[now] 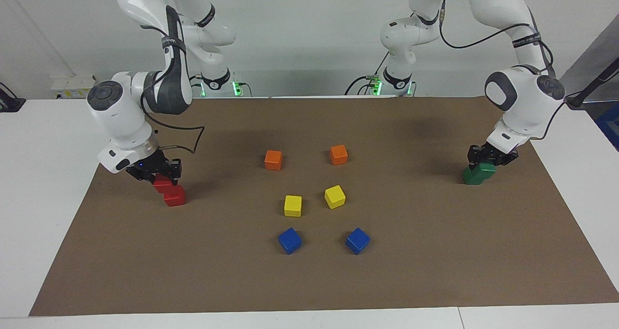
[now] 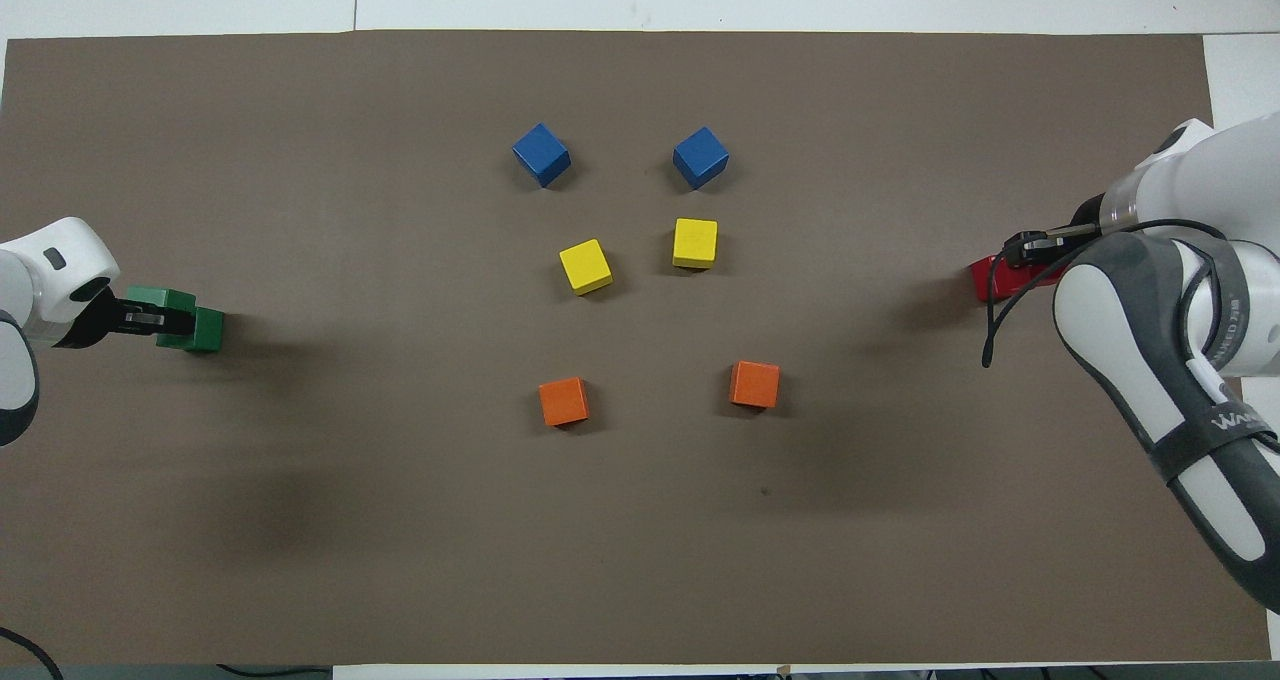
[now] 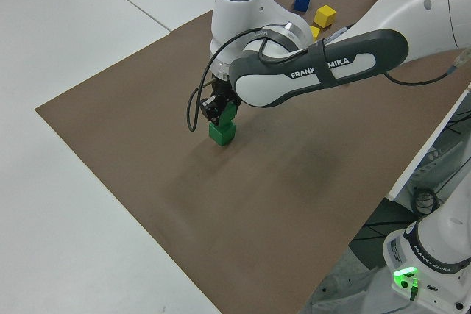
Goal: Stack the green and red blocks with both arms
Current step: 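Lower the green cube onto the green cube while the right gripper stacks red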
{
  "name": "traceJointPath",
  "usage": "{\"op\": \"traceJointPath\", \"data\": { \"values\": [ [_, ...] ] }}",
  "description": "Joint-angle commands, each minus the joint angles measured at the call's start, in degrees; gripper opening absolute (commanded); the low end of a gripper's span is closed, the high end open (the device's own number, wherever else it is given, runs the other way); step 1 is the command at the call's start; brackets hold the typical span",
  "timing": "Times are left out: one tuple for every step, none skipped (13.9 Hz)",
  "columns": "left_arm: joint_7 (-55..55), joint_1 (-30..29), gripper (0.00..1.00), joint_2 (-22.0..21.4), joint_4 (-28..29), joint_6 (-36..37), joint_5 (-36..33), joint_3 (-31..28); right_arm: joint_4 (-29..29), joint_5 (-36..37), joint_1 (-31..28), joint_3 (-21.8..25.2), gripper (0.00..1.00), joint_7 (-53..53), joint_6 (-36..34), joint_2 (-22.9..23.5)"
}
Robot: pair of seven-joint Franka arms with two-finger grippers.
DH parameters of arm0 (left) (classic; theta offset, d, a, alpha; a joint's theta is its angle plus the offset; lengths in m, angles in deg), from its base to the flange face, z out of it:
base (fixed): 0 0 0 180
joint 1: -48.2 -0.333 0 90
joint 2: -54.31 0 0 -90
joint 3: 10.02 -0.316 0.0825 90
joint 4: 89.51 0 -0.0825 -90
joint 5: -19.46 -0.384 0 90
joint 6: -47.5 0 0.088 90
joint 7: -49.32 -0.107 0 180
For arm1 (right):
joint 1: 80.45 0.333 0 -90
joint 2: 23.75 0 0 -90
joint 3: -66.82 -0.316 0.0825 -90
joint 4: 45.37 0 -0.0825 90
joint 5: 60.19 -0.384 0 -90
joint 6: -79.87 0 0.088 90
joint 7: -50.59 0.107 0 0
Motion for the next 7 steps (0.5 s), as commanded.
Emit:
{"op": "traceJointPath", "data": {
  "values": [
    [-0.5,-1.3,0.00,-2.8,4.3,-3.3,1.1,0.6,-2.5,-0.3,-0.9,-0.6,0.00,-2.1,2.3,-1.5],
    [-0.5,-1.3,0.00,-2.9,4.6,-3.5,1.3,0.6,-2.6,-0.3,-0.9,-0.5,0.00,-2.6,2.4,-1.5],
    [-0.5,-1.3,0.00,-2.9,4.7,-3.7,2.0,0.5,-2.6,-0.3,-0.9,-0.6,0.00,-3.7,2.4,-1.5],
    [-0.5,-1.2,0.00,-2.9,4.9,-3.9,2.2,0.6,-2.7,-0.3,-0.9,-0.5,0.00,-4.9,2.8,-1.5],
    [-0.5,-1.2,0.00,-3.0,5.1,-4.3,2.2,0.5,-3.1,-0.2,-0.9,-0.5,0.00,-5.2,3.5,-1.5],
    [-0.6,-1.2,0.00,-3.2,5.7,-4.9,2.1,0.5,-3.4,0.0,-0.9,-0.5,0.00,-5.3,3.8,-1.5],
    [-0.9,-1.1,0.00,-3.3,6.4,-5.4,2.1,0.5,-3.5,0.0,-0.9,-0.5,0.00,-5.8,4.0,-1.3]
  ]
}}
